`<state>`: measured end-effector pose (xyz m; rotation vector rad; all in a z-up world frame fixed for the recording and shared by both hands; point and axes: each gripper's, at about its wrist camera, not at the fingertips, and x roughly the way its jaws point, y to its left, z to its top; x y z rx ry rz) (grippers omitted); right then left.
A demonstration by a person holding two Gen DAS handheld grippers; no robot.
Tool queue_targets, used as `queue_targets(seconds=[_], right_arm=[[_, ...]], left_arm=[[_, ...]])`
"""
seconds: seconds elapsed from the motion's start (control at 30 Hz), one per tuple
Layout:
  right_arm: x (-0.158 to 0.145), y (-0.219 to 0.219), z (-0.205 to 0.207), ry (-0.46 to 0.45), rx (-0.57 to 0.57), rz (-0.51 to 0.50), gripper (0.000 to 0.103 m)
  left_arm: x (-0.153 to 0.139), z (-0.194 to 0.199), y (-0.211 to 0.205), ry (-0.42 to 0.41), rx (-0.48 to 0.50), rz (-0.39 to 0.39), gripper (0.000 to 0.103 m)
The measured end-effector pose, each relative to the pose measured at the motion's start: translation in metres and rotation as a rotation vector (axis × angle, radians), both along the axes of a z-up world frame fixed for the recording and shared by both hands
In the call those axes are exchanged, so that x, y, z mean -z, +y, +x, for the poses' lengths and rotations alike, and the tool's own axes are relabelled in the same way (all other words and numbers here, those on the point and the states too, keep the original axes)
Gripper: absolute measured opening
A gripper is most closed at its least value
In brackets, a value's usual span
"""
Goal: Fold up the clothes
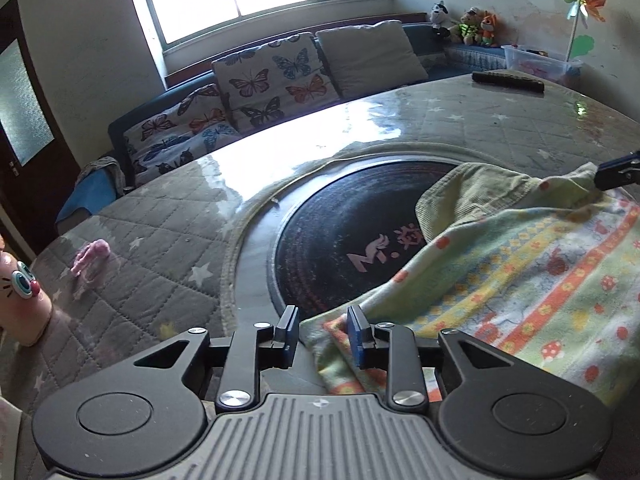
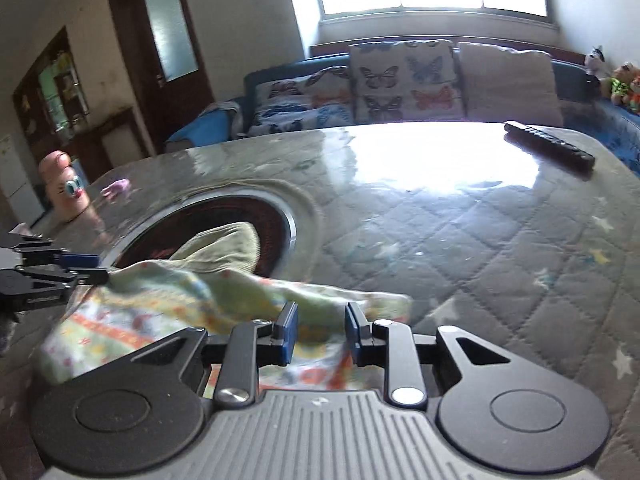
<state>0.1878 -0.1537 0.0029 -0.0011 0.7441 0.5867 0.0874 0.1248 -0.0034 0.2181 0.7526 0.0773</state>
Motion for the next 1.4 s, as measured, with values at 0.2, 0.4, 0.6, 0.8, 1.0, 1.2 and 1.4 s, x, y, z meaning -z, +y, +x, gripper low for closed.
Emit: queue_targets(seconds=[0.2,0.4,0.6,0.8,1.0,1.2,1.4], right_arm=[[0.010,0.000,0.009,-0.001,0.045,-0.026,0.024],[0.002,0.009,0.005,-0.058,0.072,-0.052,0.025],[-0.009,0.034,0.000,-0.031,-0.066,0.015,0.025],[0.000,0.061,0.009,-0.004,-0.115,0.012,0.021],[0.015,0.062,0.021,0.031,-0.077,0.021,0.015],[0.012,0.062,0.013,0.005,-0.071,0.010,0.016],[-0.011,0.067,-0.010,-0.057,-0.144,0.015,0.020]], left_arm=[[-0.017,0.000,0.002,-0.040,-0.042,-0.009,0.030],[-0.026,0.002,-0.028,-0.056,0.057,-0.060,0.029],[-0.018,0.020,-0.051,-0.032,0.114,-0.110,0.044],[-0.008,0.041,-0.063,-0.010,0.119,-0.154,0.043],[0.005,0.051,-0.059,0.014,0.100,-0.180,0.037],[0.003,0.048,-0.057,0.004,0.086,-0.178,0.039],[-0.011,0.029,-0.058,-0.036,0.101,-0.179,0.037]])
